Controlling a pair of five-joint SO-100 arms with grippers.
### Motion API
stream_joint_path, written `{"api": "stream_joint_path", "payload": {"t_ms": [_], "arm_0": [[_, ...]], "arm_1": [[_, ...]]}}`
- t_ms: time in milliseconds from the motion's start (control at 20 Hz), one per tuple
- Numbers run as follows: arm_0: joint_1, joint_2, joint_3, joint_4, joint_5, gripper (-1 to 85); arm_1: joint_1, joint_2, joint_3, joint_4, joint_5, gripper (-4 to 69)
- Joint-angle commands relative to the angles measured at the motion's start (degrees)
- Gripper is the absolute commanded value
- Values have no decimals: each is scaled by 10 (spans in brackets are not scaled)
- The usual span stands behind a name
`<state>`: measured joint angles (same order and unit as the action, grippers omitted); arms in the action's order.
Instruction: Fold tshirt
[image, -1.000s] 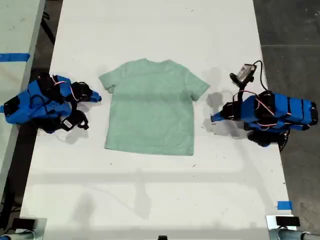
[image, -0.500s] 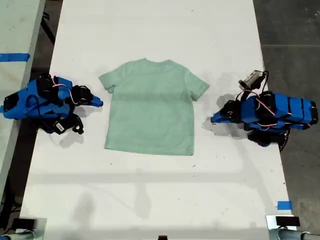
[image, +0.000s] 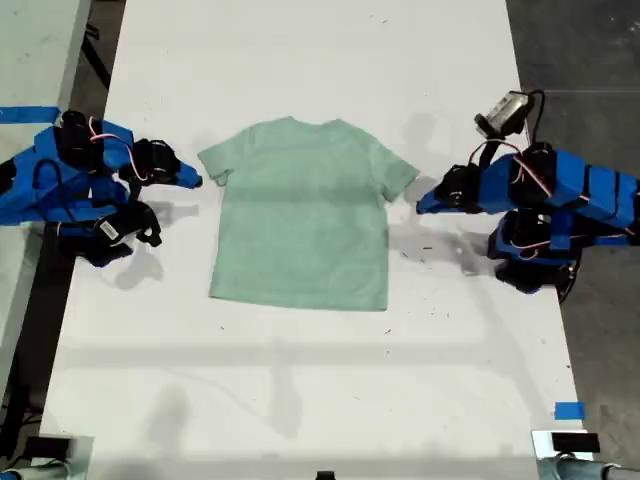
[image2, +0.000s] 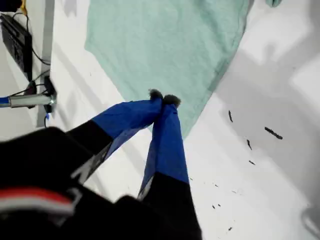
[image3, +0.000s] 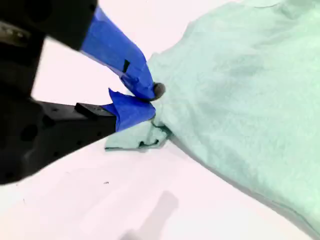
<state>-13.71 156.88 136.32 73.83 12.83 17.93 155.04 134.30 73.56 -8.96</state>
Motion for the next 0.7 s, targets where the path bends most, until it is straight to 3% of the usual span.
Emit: {"api": "stream_joint_path", "payload": {"t_ms": [0,650], "arm_0": [[-22,-97,-136,25,33,0],[-234,-456,-533,233,205,0]], "arm_1": [[31,-102,-148,19,-49,-6],[235,-415,-498,160,-290,-12]]}}
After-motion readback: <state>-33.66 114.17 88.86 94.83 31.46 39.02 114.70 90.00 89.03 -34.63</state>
